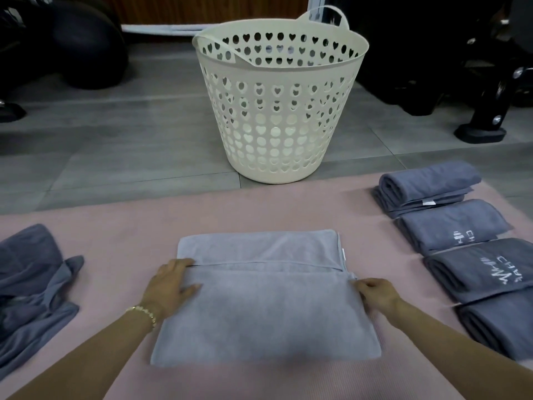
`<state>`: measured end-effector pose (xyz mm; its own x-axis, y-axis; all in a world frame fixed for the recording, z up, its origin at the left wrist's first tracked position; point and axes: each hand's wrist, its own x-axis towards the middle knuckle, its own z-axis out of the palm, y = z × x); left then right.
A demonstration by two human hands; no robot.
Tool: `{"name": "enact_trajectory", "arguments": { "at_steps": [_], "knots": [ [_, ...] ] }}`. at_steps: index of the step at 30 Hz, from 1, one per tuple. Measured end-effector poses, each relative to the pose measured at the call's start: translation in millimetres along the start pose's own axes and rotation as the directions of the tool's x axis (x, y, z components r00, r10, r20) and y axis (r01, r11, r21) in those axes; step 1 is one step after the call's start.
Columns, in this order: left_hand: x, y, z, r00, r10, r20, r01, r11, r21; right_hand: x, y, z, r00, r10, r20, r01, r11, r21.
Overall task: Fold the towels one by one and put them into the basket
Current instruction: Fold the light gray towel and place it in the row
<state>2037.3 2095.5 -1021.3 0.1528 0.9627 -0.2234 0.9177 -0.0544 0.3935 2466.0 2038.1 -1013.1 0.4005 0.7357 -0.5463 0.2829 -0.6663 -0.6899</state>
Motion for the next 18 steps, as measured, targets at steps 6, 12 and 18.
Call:
{"name": "enact_trajectory", "arguments": {
  "at_steps": [6,12,18],
  "knots": [
    [26,9,4,0.981,0.099,0.169,-0.129,0.975,0.180,15,-18,-1,0.984,0.160,0.079,-0.167,0.981,0.101],
    [37,-1,-1,0.987,0.033,0.157,-0.056,0.987,0.149,24,-29,0,0.898,0.264,0.353,-0.366,0.893,0.263],
    [26,-13,2,0.990,0.030,0.141,0.000,0.978,-0.208,27,-33,-7,0.886,0.291,0.360,-0.365,0.918,0.157]
  ]
}}
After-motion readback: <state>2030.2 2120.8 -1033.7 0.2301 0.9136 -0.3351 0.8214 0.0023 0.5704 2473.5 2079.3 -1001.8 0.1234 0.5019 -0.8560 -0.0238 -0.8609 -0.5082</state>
